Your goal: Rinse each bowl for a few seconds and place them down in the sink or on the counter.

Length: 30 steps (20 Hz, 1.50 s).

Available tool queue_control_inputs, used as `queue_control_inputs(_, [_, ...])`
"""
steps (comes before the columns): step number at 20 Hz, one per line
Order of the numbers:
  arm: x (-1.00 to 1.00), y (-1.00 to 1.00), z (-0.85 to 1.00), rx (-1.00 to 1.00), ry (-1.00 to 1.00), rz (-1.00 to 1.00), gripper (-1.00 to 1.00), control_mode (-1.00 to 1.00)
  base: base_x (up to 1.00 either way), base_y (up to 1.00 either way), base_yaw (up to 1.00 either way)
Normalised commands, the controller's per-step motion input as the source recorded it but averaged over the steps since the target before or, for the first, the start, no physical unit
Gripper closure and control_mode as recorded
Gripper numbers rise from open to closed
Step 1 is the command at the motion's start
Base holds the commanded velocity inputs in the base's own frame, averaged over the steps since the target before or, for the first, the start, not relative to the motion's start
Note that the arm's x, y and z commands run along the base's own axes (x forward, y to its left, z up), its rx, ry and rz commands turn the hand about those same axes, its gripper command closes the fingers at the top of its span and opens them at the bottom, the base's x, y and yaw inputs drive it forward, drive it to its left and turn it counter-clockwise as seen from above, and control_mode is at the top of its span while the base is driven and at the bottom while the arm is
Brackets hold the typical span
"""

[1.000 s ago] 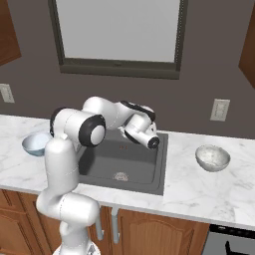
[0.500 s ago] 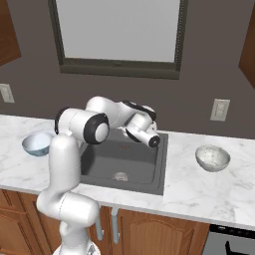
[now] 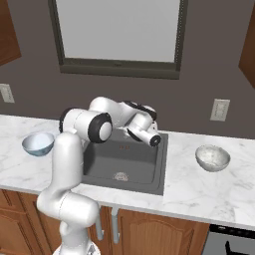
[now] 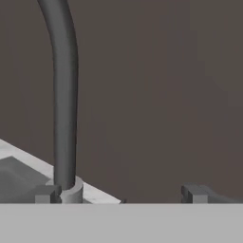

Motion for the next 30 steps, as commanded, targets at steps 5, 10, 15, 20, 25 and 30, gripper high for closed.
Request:
queue_control_inputs(5, [0.19, -0.06, -0.14, 0.02, 0.02, 0.00, -1.00, -1.00, 0.00, 0.00, 0.00])
queue_control_inputs(10, [0.18, -0.08, -0.18, 0.03, 0.03, 0.00, -1.00, -1.00, 0.00, 0.00, 0.00])
queue_control_inputs(15, [0.20, -0.09, -0.15, 0.02, 0.01, 0.00, -1.00, -1.00, 0.00, 0.00, 0.00])
queue_control_inputs(20, [0.22, -0.03, -0.11, 0.01, 0.01, 0.00, -1.00, -1.00, 0.00, 0.00, 0.00])
queue_control_inputs(25, [0.26, 0.00, -0.14, 0.01, 0.01, 0.00, -1.00, -1.00, 0.00, 0.00, 0.00])
queue_control_inputs(30, [0.27, 0.00, -0.13, 0.00, 0.01, 0.00, -1.00, -1.00, 0.00, 0.00, 0.00])
